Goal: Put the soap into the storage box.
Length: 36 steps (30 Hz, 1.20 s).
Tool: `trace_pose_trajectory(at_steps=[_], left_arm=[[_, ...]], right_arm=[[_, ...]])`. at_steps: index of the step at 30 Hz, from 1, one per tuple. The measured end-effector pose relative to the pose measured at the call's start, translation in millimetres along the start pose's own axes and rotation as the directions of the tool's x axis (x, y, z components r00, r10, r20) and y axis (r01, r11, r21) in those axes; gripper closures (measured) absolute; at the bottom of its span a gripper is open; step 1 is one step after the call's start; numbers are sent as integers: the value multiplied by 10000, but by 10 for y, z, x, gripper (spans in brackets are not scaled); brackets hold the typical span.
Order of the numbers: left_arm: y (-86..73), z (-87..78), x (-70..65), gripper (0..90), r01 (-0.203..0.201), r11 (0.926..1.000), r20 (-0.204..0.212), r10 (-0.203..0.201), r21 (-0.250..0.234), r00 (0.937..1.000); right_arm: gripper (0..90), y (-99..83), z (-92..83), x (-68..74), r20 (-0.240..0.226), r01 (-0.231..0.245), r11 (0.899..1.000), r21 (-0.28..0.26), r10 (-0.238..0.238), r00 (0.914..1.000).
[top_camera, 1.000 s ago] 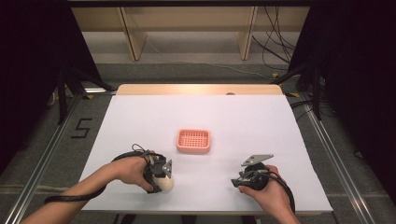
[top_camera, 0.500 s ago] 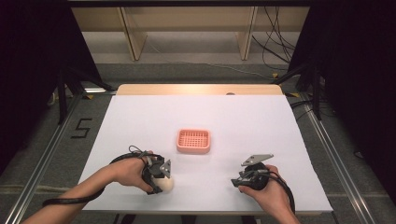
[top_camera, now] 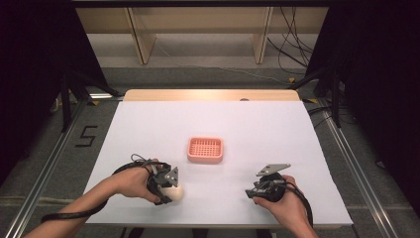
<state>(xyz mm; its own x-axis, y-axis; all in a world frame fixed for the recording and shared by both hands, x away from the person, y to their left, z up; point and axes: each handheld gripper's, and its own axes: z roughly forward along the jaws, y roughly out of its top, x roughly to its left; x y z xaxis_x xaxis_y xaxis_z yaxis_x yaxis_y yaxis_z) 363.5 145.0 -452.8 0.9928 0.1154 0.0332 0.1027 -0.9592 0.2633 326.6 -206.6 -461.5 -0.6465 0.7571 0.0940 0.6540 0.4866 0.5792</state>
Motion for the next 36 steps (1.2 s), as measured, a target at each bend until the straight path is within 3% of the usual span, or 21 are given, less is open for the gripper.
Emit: trace_pose_trajectory(at_steps=[17, 36], left_arm=[[-26, -96, 21, 492, 270, 9971, -215, -286, -715, 9994], [-14, -160, 77, 492, 272, 9943, -545, -329, -1027, 9980]], right_arm=[[547, 4, -20, 15, 9, -366, 9993, -118, 367, 9993], [534, 7, -41, 11, 36, -518, 9983, -281, 519, 9986]])
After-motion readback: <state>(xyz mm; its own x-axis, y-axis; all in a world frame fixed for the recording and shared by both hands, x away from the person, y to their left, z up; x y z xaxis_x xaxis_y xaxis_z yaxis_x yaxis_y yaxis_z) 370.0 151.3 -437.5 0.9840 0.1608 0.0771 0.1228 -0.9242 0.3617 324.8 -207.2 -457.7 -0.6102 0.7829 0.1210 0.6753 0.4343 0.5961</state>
